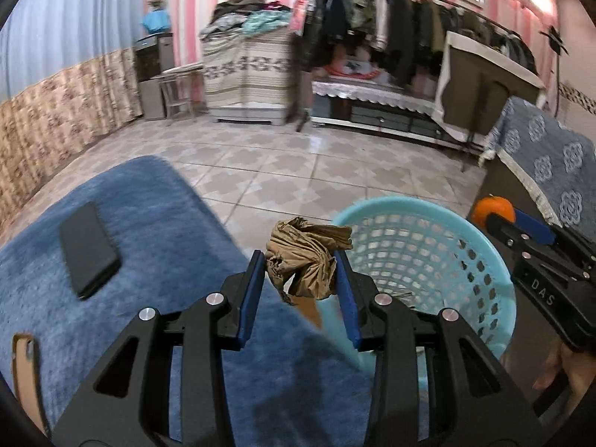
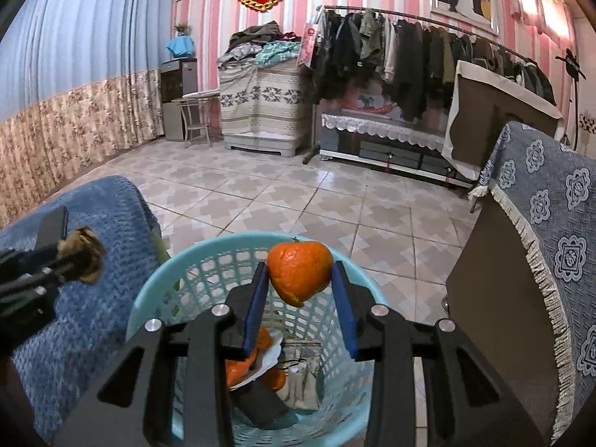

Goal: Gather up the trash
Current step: 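Open the right tool to drop the orange while the left tool releases the pouch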

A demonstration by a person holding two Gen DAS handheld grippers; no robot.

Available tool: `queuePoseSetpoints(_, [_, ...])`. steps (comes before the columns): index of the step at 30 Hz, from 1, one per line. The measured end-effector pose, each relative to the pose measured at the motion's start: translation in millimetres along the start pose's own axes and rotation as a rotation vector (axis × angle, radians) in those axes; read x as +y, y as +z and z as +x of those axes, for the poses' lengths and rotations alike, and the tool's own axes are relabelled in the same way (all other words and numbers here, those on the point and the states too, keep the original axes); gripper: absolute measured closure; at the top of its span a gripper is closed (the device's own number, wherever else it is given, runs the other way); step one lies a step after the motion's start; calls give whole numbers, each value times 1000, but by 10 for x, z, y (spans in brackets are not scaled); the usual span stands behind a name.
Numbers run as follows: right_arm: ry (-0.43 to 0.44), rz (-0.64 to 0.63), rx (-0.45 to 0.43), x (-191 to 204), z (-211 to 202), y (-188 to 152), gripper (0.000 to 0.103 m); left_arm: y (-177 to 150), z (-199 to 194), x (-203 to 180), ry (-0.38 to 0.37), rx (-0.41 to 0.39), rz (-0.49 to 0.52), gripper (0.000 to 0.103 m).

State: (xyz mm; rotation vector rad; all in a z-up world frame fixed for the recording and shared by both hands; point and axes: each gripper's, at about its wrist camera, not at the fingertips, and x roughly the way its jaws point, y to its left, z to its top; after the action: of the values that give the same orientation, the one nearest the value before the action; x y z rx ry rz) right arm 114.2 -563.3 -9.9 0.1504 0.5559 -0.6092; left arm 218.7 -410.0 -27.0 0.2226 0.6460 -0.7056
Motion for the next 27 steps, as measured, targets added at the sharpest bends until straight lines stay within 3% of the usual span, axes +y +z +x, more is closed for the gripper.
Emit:
queuePoseSetpoints(8, [-4,25,18,-90,97,-13,68,88,252,-254,-77,26,23,65])
queuePoseSetpoints(12, [-7,41,26,-112,129,-29,68,131,305,-326,-79,21,50,64])
queuePoseSetpoints(14, [-5,43,27,-113,143,-33,68,145,317,-352,-89,24,57,58])
queuePoseSetpoints(16, [1,53,32,-115,187,-54,68,139,298,-352,-72,14,62,33])
queuePoseSetpoints(21, [2,53,31,-120,232,-67,65,157,260,-268,-35,3,57,23])
queuePoseSetpoints(24, [2,69,23,-123,250,-89,53,170,200,-193,12,-13,53,16])
queuePoseSetpoints(26, [-3,69,23,-124,266,-97,35,173,130,-115,34,-28,45,14])
queuePoseSetpoints(27, [0,69,19,-116,258,-110,34,176,105,-82,41,-32,39,13])
